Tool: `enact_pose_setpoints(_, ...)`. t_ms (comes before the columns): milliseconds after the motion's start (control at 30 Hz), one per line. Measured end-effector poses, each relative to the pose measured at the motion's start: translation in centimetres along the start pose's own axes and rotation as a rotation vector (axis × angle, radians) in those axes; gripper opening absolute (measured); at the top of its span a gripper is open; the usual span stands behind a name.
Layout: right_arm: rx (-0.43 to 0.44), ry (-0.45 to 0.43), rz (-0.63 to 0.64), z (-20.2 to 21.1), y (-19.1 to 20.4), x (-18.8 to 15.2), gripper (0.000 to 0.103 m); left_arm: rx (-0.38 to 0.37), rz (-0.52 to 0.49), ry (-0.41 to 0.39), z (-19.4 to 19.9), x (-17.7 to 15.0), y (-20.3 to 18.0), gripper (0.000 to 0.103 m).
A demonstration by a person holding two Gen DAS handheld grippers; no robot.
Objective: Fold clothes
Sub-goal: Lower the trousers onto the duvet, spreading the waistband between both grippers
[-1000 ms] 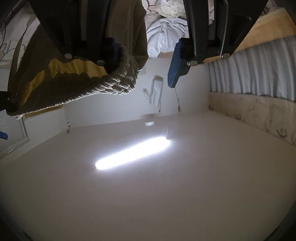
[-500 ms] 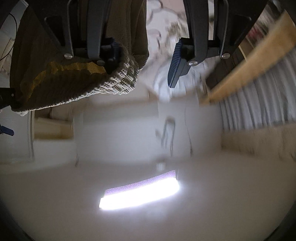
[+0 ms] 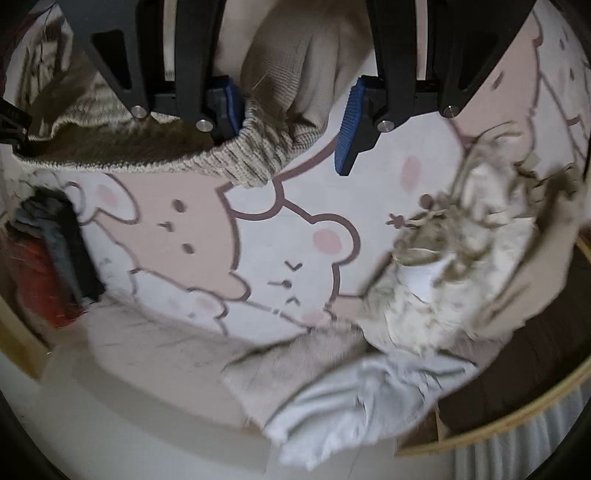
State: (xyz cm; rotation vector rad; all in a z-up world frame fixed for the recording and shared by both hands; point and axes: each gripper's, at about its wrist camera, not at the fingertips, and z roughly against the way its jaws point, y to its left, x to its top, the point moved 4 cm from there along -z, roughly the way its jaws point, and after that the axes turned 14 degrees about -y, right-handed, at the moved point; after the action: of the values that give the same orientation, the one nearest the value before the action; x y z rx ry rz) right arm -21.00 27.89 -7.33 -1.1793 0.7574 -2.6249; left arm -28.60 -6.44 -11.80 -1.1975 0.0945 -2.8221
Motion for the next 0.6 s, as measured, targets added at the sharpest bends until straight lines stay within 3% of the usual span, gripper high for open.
enact_pose_setpoints(167, 0.015, 0.105, -0.023, -8.4, 1.7, 1.3, 0.103, 0.020, -0.024, 0.044, -5.3, 1.9, -1.3, 0.045)
enact_pose_setpoints(367, 0.124, 0.249, -0.002, -14.3, 5.5, 0.2, 0.103, 0.045, -0.094, 0.210, -11.6, 0.4, -1.3, 0.045)
enact_pose_setpoints(467, 0.214, 0.240, -0.020, -15.2, 6.5, -0.5, 0.103, -0.002, -0.067, 0.238, -12.2, 0.0, -0.7, 0.046)
enact_pose_setpoints(600, 0.332, 0.181, -0.034, -14.1, 5.3, 0.0, 0.103, -0.133, -0.022, 0.270, -10.8, 0.8, -0.2, 0.046)
